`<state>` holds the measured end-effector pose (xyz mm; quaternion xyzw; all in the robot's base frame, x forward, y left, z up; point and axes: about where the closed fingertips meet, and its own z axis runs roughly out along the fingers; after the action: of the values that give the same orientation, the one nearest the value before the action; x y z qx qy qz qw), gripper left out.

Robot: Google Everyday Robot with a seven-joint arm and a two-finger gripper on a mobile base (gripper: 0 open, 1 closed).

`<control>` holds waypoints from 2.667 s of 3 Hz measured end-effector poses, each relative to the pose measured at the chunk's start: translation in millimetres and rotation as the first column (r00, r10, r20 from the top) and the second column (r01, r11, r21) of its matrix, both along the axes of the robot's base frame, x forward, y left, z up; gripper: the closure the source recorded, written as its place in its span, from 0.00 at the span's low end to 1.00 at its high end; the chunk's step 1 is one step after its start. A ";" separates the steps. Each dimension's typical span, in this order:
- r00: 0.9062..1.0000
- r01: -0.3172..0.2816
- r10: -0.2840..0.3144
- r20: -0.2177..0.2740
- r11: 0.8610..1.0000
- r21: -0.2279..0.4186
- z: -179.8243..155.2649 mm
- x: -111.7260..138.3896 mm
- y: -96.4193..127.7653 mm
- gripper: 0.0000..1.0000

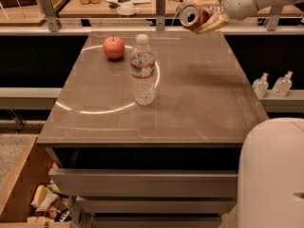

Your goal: Knock coke can over

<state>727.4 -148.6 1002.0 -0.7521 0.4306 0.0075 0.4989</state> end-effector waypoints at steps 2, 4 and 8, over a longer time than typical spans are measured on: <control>0.976 -0.215 0.199 -0.090 0.947 -0.237 -15.0 -52.2 19.2 1.00; 0.978 -0.205 0.158 -0.133 0.817 -0.540 -62.6 -46.9 -4.0 1.00; 0.983 -0.171 0.092 -0.157 0.763 -0.623 -123.6 -89.1 14.0 0.61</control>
Offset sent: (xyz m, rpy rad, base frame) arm -0.1132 0.0057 -0.0295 -0.5198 0.1545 0.3708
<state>638.3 -134.7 878.4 -0.9027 0.3823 -0.0591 0.1885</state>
